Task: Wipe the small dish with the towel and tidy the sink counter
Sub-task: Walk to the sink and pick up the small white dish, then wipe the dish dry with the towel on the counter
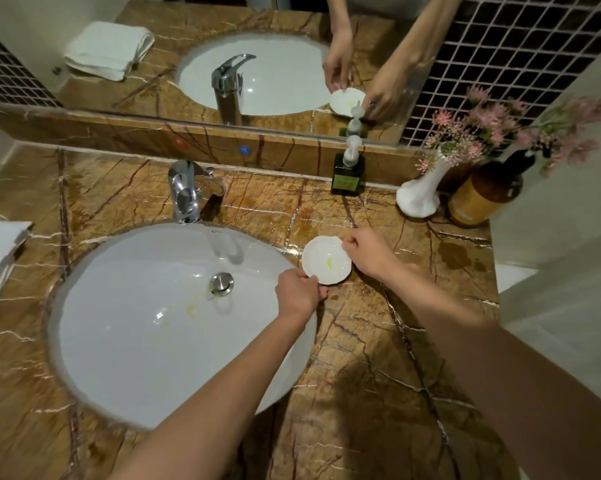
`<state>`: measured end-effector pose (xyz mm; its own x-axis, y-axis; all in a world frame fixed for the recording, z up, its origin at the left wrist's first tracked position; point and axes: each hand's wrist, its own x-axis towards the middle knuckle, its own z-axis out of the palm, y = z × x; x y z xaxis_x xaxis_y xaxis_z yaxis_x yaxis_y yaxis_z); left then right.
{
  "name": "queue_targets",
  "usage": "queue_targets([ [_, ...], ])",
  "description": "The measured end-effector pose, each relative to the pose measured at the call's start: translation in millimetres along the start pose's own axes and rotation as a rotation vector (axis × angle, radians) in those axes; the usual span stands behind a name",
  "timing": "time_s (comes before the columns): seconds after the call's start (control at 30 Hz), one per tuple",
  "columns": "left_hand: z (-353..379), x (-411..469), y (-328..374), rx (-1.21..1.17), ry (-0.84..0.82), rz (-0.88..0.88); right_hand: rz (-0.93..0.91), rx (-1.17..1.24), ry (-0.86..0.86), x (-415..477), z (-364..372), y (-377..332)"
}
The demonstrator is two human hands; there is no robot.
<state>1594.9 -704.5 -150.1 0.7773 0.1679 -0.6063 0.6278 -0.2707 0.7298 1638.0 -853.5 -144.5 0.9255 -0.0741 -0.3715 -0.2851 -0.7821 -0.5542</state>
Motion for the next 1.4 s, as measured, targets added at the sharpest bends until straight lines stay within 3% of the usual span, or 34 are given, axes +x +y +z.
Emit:
queue_targets([
  [0.43, -26.8, -4.9, -13.6, -0.369, 0.105, -0.085, 0.035, 0.115, -0.174, -13.2, 4.4, -31.9],
  [0.6, -55.7, -14.0, -16.4, -0.671, 0.147, -0.278, -0.110, 0.004, -0.225, -12.0, 16.5, -77.1],
  [0.8, -90.1, -23.0, -19.9, -1.302, -0.071, -0.545, -0.224, -0.263, -0.229, -5.8, 39.8, -134.4],
  [0.93, -102.6, -26.9, -25.6, -1.449, -0.124, -0.583, -0.273, -0.396, -0.207, -7.1, 51.8, -155.8],
  [1.13, -113.8, -28.7, -39.1, -1.314, -0.028, -0.486, -0.278, -0.377, -0.188, -16.0, 64.1, -156.2],
  [1.27, -133.2, -21.0, -52.1, -0.845, 0.154, -0.253, -0.117, -0.089, -0.334, -25.1, 78.6, -137.3],
  [1.4, -166.0, -14.9, -67.5, -0.504, 0.197, -0.044, -0.006, 0.179, -0.405, -37.1, 97.2, -139.1],
])
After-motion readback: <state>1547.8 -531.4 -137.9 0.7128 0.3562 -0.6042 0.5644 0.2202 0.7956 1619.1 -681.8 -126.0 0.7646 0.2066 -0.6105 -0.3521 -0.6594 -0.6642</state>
